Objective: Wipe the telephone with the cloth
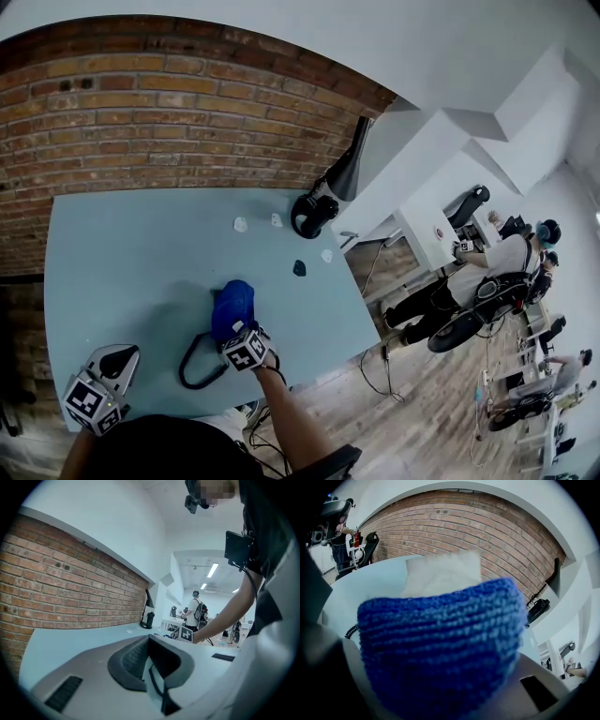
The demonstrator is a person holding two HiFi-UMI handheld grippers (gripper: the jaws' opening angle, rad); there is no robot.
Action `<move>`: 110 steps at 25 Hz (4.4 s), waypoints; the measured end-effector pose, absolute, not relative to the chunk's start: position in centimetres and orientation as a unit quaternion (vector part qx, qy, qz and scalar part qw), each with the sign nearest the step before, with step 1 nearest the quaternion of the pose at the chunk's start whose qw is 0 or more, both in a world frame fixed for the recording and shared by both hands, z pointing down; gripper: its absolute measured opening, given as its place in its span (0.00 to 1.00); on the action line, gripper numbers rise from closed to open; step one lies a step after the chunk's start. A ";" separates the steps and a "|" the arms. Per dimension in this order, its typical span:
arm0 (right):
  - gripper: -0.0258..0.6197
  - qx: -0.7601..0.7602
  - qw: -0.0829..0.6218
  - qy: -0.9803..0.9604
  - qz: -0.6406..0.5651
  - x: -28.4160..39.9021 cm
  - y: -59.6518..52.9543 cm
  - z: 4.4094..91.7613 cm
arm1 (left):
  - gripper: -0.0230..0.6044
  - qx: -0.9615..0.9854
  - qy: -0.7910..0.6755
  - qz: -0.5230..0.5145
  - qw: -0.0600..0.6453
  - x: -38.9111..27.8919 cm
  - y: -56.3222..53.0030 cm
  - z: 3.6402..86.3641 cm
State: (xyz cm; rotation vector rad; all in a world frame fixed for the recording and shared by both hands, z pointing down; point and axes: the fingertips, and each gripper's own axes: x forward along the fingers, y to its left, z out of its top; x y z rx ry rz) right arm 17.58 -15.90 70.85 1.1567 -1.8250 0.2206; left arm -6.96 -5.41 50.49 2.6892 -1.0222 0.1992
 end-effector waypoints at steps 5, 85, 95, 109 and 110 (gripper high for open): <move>0.16 0.471 0.469 -0.741 0.095 17.7 -14.9 71.4 | 0.02 0.927 -0.345 0.070 0.127 -6.6 -5.1 50.6; 0.16 0.471 0.480 -0.737 0.067 20.2 -22.5 67.5 | 0.02 0.912 -0.369 0.087 0.156 -9.0 -6.1 52.6; 0.16 0.502 0.446 -0.736 0.088 20.2 -21.1 67.9 | 0.02 0.917 -0.360 0.088 0.146 -8.3 -5.7 52.6; 0.16 0.506 0.438 -0.737 0.092 19.7 -18.5 69.2 | 0.02 0.922 -0.348 0.096 0.141 -7.6 -4.9 52.4; 0.16 0.506 0.438 -0.737 0.092 19.7 -18.4 69.3 | 0.02 0.922 -0.346 0.096 0.141 -7.4 -4.8 52.4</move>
